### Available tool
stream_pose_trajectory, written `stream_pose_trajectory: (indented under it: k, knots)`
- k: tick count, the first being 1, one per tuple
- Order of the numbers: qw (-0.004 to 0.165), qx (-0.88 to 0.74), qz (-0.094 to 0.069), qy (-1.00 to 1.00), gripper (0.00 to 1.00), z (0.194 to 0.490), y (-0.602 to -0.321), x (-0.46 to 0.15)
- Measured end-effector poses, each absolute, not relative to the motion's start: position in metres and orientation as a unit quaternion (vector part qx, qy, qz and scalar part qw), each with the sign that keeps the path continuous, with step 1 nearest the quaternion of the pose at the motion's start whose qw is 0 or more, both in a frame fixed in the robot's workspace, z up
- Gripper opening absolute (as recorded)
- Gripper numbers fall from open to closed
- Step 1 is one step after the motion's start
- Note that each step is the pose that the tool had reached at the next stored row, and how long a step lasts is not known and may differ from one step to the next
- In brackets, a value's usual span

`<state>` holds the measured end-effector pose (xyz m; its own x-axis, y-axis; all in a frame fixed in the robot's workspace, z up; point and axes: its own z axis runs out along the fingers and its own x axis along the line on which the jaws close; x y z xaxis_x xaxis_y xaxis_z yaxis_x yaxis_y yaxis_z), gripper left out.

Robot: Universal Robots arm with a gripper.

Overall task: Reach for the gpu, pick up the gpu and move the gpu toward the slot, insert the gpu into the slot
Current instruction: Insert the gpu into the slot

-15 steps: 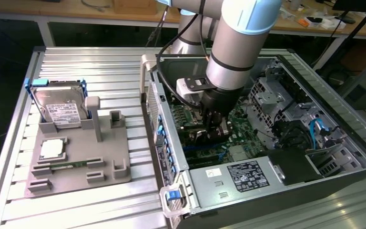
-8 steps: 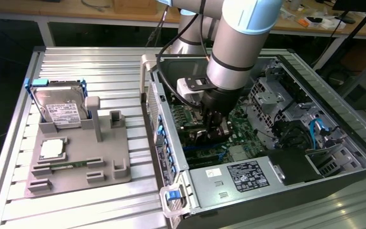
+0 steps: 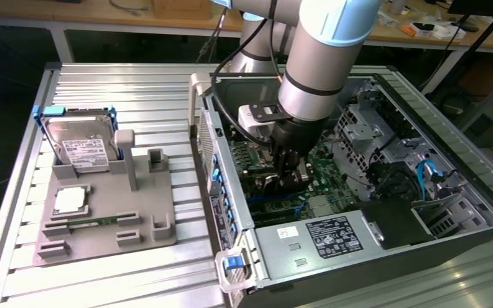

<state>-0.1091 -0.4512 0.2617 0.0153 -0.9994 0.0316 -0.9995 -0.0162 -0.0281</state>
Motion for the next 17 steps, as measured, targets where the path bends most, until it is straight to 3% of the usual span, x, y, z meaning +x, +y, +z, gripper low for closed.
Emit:
stream_pose_trajectory:
  k: [17]
  knots:
    - [0.006, 0.713, 0.016, -0.701, 0.27, 0.2568, -0.4513, -0.1089]
